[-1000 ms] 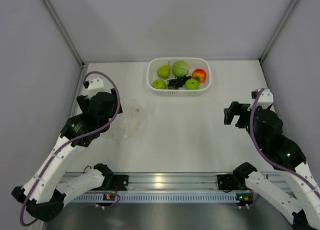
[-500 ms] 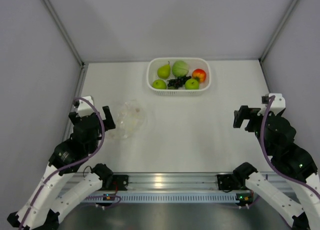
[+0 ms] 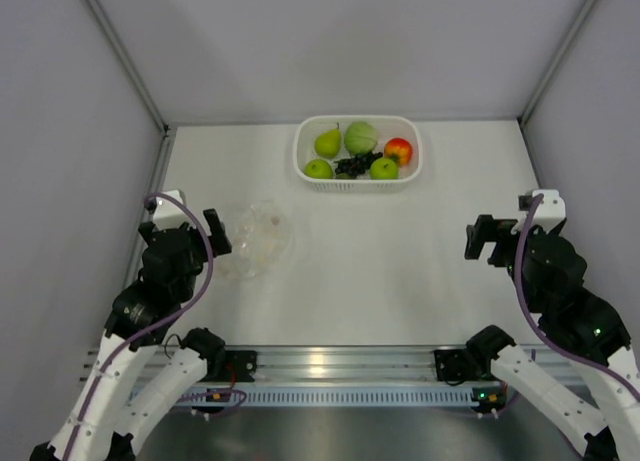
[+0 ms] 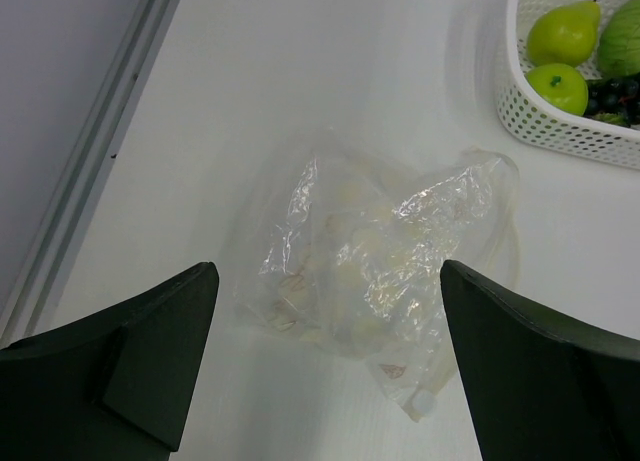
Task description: Open the zip-top bag and remove the fake food
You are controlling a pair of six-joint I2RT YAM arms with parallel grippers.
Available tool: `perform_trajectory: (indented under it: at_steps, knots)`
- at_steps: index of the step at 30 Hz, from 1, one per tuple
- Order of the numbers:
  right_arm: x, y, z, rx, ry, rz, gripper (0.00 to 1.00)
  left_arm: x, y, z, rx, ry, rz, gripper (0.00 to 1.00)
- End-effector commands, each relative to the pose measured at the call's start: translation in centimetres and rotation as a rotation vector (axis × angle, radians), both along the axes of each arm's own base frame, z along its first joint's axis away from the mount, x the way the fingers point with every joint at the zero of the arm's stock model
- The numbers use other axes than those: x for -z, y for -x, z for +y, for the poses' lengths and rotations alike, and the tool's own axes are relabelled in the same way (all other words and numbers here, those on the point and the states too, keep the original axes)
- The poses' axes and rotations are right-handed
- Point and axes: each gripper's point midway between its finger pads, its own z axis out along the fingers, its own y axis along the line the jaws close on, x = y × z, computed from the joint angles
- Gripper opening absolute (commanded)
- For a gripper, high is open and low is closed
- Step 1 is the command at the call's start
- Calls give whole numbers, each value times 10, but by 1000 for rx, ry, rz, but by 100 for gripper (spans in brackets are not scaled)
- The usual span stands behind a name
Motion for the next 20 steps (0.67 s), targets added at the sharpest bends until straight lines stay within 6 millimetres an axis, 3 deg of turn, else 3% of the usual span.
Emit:
perform_trajectory:
  at_steps: [1,20]
  knots:
    - [-6,0,-2,6,-9,-26,99,-6,-10,-5,24,35,-38,98]
    - [6,-10,7,2,-11,-2,100,1,-14,0,-7,41,-15,98]
